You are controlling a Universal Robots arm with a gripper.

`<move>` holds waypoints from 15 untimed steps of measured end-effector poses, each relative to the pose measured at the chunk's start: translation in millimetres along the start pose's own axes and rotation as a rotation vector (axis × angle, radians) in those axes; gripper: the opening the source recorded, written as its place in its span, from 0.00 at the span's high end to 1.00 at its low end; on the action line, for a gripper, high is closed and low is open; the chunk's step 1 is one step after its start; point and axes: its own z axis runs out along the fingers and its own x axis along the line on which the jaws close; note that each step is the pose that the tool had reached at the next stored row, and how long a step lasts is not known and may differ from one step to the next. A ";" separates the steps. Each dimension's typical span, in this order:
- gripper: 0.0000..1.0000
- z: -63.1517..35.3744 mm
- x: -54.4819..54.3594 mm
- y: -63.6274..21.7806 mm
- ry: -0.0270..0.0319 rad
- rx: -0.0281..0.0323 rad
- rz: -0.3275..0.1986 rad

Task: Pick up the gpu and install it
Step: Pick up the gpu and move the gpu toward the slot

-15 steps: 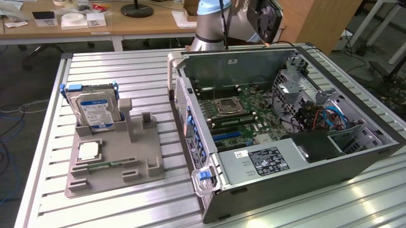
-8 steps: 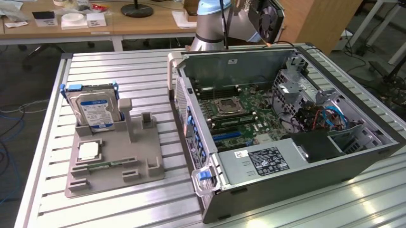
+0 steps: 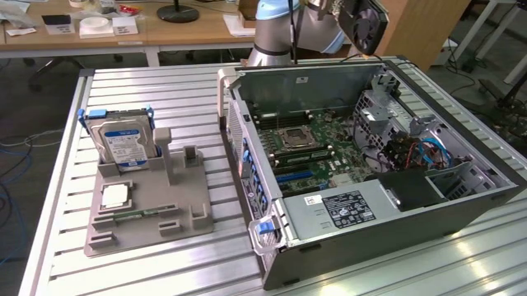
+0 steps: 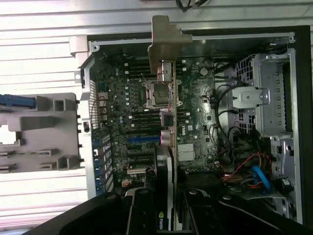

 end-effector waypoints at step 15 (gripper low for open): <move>0.73 3.1 -64.1 5.2 0.0004 -0.0008 -0.006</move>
